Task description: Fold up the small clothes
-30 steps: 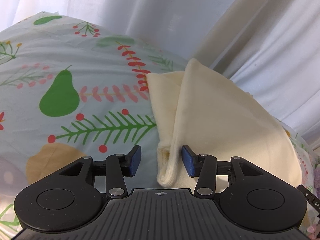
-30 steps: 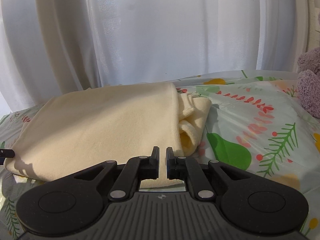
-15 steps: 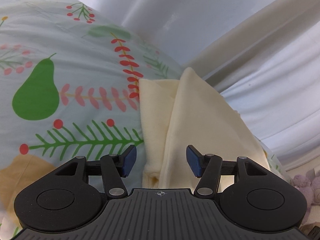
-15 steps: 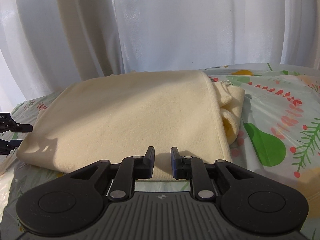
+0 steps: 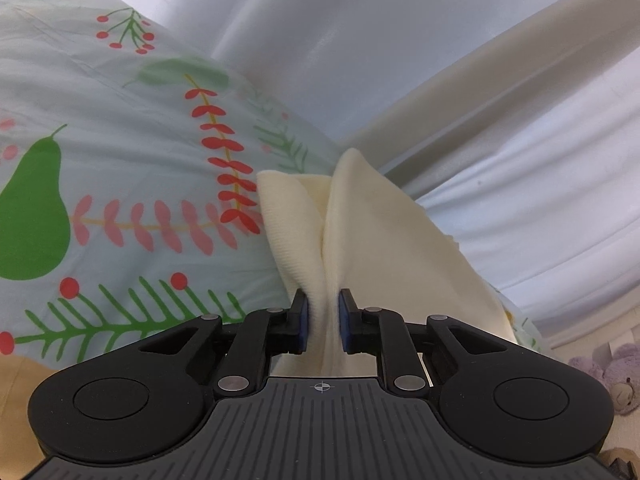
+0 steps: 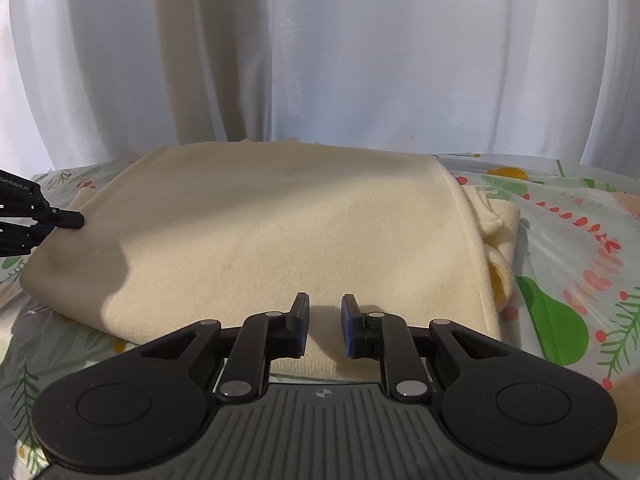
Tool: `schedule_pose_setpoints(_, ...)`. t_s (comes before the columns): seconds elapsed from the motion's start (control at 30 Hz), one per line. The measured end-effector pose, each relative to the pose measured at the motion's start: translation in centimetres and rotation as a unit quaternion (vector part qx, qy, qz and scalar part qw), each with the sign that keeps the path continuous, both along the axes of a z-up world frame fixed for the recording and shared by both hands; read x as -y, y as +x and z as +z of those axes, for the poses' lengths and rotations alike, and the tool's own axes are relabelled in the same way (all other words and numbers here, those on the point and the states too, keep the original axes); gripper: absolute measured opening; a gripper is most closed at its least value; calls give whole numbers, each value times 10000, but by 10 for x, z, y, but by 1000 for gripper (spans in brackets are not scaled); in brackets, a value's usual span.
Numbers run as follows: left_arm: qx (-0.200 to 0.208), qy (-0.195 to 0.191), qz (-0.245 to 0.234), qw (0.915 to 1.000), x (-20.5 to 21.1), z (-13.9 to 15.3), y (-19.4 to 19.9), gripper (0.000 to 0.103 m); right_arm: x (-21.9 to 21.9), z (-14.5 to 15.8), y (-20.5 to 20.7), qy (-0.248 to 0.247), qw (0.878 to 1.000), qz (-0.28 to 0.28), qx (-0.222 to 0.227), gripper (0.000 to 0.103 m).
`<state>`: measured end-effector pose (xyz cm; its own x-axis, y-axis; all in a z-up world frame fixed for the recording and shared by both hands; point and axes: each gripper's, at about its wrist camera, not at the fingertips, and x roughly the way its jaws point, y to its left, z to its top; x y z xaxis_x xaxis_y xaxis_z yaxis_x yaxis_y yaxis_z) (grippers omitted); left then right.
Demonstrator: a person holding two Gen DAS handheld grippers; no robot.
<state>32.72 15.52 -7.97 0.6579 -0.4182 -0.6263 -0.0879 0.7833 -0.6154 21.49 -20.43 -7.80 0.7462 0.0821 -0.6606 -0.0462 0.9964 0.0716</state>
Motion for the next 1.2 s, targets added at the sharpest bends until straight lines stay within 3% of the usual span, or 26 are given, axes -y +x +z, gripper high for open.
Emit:
schedule_pose_setpoints(0.13,410,-106,-242,9988,22,30,-3,17,2,0,3,-378,9992,-108,66,16)
schedule_pose_setpoints(0.27,717,-103,-917,9932,70,51,0,17,12,2,4,-249,9991,-331,81,16)
schedule_pose_setpoints(0.4,623,229,-1402,9879,125,40,3,17,17,5,2,-114,9989,-452,87,16)
schedule_pose_setpoints(0.53,273,591,-1703,9832,166,8,5,18,19,5,-1,-142,9988,-454,63,17)
schedule_pose_setpoints(0.57,395,644,-1745,9818,171,5,1,21,19,4,-1,-140,9989,-456,36,17)
schedule_pose_setpoints(0.73,628,638,-1962,9765,162,31,-17,24,23,1,-2,-88,9990,-426,-80,17)
schedule_pose_setpoints(0.83,1110,852,-1673,9759,143,56,-40,36,23,0,-4,-89,9991,-418,-52,17)
schedule_pose_setpoints(0.9,1174,1134,-1330,9776,131,60,-45,42,24,0,-4,-37,9990,-443,-40,17)
schedule_pose_setpoints(1.0,745,1367,-1059,9821,121,42,-39,41,22,0,-2,17,9990,-435,-35,17)
schedule_pose_setpoints(1.1,273,1135,-1589,9804,131,9,-33,44,19,0,1,55,9993,-365,-28,17)
schedule_pose_setpoints(1.2,557,1171,-1659,9776,135,3,-41,51,15,0,5,48,9998,-197,-84,17)
